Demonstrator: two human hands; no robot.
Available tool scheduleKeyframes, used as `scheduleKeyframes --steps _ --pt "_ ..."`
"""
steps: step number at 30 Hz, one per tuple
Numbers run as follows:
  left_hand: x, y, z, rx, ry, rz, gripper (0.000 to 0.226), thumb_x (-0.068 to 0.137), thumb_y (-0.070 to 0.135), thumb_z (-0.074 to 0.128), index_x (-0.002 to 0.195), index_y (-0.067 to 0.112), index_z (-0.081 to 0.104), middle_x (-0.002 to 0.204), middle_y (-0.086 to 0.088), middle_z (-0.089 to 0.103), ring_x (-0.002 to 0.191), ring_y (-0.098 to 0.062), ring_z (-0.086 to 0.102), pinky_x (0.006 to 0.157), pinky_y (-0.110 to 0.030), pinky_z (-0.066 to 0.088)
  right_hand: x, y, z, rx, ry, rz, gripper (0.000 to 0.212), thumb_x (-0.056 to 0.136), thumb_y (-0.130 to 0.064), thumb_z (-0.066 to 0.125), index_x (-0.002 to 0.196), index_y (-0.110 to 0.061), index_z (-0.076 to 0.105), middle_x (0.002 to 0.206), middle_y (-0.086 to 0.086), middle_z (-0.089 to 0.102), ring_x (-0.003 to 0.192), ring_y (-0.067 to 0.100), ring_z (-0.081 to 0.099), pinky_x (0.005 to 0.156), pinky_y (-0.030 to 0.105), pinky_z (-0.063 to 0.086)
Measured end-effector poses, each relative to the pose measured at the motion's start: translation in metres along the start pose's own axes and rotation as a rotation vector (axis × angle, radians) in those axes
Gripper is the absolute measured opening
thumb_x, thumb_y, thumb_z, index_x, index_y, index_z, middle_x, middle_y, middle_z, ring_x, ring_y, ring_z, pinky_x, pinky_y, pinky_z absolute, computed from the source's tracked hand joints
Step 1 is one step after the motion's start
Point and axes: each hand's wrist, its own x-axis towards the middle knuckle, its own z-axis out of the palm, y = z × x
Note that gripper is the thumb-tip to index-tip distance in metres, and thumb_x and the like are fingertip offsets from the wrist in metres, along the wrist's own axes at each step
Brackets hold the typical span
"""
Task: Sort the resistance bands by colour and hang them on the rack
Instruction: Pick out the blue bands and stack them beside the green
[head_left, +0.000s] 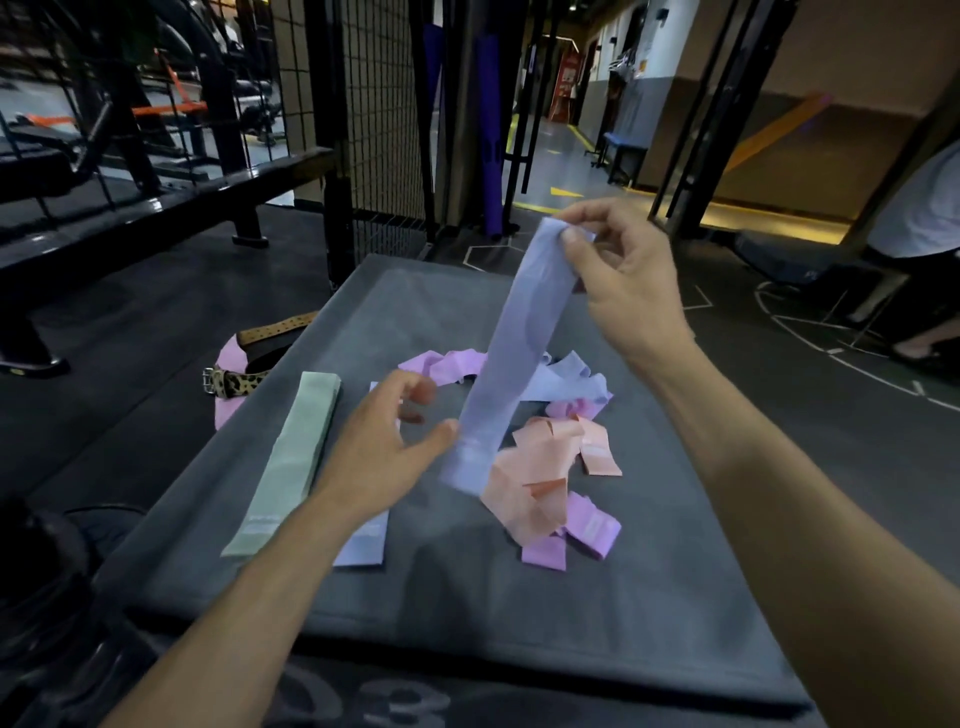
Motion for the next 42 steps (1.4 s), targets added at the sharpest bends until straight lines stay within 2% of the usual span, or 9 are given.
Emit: scheduleKeyframes --steps 3,10,18,21,24,29,33,38,42 --pt "-0.013 0.005 -0.007 -0.187 -0.121 0.015 0.048 0.082 0.028 0.082 0.123 0.033 0.058 0.118 0.023 0.063 0.104 0.007 0.060 0.085 -0.018 0.051 -0.022 -0.025 0.010 0.069 -0.067 -0.032 0.015 0.097 -0.009 0.060 0.099 -0.021 0.068 0.086 -0.006 0.062 0.079 0.021 0.061 0.074 0.050 0.055" --pt "-0.045 0.006 -0.028 -0.057 -0.169 0.132 0.022 0.092 0.017 0.072 0.080 0.035 0.069 0.079 0.020 0.070 0.073 -0.002 0.062 0.071 -0.012 0.045 -0.060 -0.063 0.026 0.159 -0.110 -0.033 0.018 0.097 -0.008 0.059 0.099 -0.023 0.068 0.089 -0.007 0.065 0.079 0.018 0.058 0.072 0.037 0.048" --pt "-0.062 -0.015 -0.052 0.027 -0.478 0.072 0.015 0.101 0.022 0.060 0.097 0.032 0.071 0.095 0.022 0.072 0.090 0.000 0.065 0.082 -0.015 0.047 -0.079 -0.078 0.030 0.231 0.088 0.106 0.019 0.099 -0.009 0.058 0.100 -0.024 0.070 0.099 0.000 0.071 0.091 0.014 0.066 0.080 0.045 0.058" --pt "-0.067 -0.018 -0.058 0.027 -0.522 0.039 0.031 0.102 0.014 0.058 0.080 0.034 0.063 0.071 0.026 0.065 0.068 0.005 0.058 0.068 -0.011 0.042 -0.078 -0.075 0.034 0.262 0.124 0.156 0.017 0.099 -0.009 0.059 0.103 -0.020 0.071 0.099 -0.002 0.072 0.092 0.013 0.068 0.085 0.042 0.058" --pt "-0.066 -0.027 -0.065 -0.006 -0.512 -0.046 0.016 0.100 0.016 0.061 0.086 0.023 0.066 0.069 0.016 0.070 0.064 0.002 0.060 0.064 -0.015 0.045 -0.073 -0.066 0.041 0.192 0.124 0.156 0.015 0.097 -0.012 0.063 0.103 -0.023 0.071 0.103 0.003 0.073 0.096 0.024 0.068 0.078 0.041 0.060" --pt "-0.061 -0.040 -0.070 0.040 -0.402 -0.177 0.018 0.095 0.016 0.069 0.080 0.008 0.065 0.046 0.009 0.060 0.043 -0.001 0.054 0.049 -0.014 0.046 -0.050 -0.039 0.064 0.156 0.125 0.213 0.008 0.093 -0.012 0.070 0.100 -0.017 0.069 0.091 0.001 0.072 0.076 0.005 0.065 0.065 0.026 0.057" --pt "-0.051 -0.051 -0.070 0.085 -0.399 -0.275 0.022 0.096 0.021 0.068 0.075 0.014 0.070 0.065 -0.002 0.074 0.061 -0.023 0.072 0.070 -0.044 0.063 -0.027 -0.008 0.089 0.168 0.107 0.297 0.010 0.090 -0.012 0.074 0.097 -0.016 0.067 0.087 0.003 0.071 0.073 0.010 0.062 0.068 0.031 0.057" --pt "-0.041 -0.051 -0.067 0.239 -0.431 -0.363 0.046 0.100 0.014 0.056 0.057 0.017 0.041 0.053 -0.004 0.063 0.060 -0.020 0.073 0.043 -0.016 0.045 -0.004 0.048 0.125 0.173 0.038 0.431 0.009 0.089 -0.006 0.073 0.089 -0.011 0.065 0.080 0.010 0.067 0.073 0.021 0.061 0.071 0.042 0.057" --pt "-0.028 -0.054 -0.064 0.359 -0.523 -0.424 0.037 0.100 0.019 0.056 0.064 0.015 0.050 0.064 -0.010 0.070 0.055 -0.019 0.069 0.044 -0.018 0.043 0.003 0.094 0.159 0.083 -0.050 0.503 0.014 0.089 -0.004 0.073 0.083 -0.013 0.064 0.073 0.001 0.065 0.052 -0.002 0.056 0.055 0.020 0.049"
